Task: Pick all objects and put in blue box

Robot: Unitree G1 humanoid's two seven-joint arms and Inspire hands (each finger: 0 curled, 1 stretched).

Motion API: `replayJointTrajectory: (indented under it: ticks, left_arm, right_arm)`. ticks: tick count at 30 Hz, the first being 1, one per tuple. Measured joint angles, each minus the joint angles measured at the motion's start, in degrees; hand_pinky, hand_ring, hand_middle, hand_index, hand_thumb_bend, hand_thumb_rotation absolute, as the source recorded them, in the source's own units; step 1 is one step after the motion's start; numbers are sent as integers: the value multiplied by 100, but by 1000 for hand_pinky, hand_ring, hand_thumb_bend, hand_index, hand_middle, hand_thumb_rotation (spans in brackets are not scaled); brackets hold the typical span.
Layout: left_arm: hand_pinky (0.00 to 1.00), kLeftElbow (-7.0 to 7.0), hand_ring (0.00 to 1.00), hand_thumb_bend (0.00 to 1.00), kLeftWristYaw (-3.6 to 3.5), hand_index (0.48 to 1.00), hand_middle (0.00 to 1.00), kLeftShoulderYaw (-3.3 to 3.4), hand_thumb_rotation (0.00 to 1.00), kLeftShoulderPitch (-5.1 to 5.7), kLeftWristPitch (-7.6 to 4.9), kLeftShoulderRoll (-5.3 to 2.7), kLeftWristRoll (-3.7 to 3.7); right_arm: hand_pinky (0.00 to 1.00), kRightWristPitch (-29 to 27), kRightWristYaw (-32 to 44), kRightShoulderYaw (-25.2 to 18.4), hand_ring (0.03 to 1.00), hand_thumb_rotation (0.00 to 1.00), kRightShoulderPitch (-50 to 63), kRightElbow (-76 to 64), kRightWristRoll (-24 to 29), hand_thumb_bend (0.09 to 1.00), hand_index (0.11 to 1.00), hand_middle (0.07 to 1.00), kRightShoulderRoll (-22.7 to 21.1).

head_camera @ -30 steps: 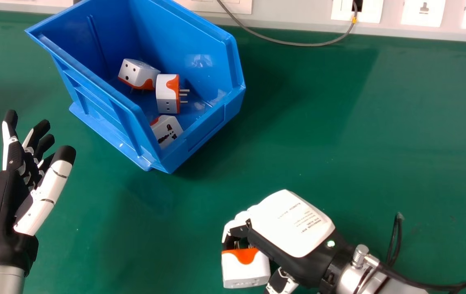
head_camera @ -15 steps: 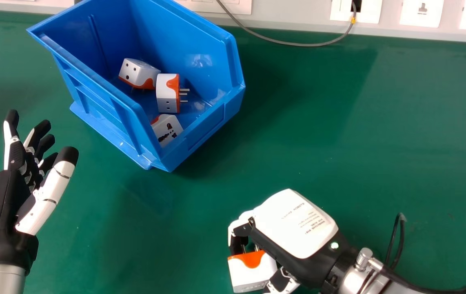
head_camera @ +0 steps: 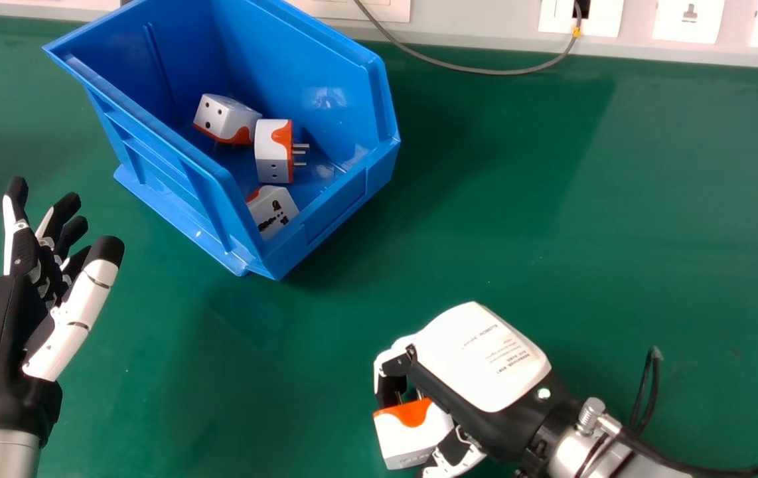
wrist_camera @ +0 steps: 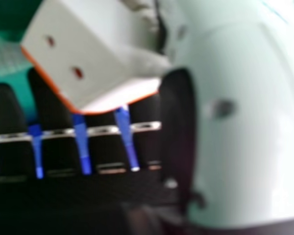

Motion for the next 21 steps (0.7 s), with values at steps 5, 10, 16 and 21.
replayJointTrajectory:
  ticks: [5, 10, 16, 21]
  left_arm:
    - [901, -60, 946, 527, 6, 932, 955, -1, 557, 31, 9, 0, 11]
    - [901, -105, 947, 526, 17, 932, 955, -2, 557, 38, 9, 4, 40]
    - [901, -103, 947, 526, 30, 932, 955, -2, 557, 23, 6, 19, 127]
    - [901, -103, 947, 526, 15, 932, 954, -3, 558, 21, 3, 20, 124]
  right_arm:
    - [379, 345, 55, -207, 445, 0, 37, -235, 18, 500, 445, 488, 31]
    - [380, 469, 55, -338, 444, 0, 58, -550, 40, 500, 448, 489, 64]
    - [373, 582, 92, -454, 447, 0, 110, -865, 95, 498, 439, 499, 109]
    - [364, 579, 352, -645, 444, 0, 137, -1142, 493, 497, 456, 506, 119]
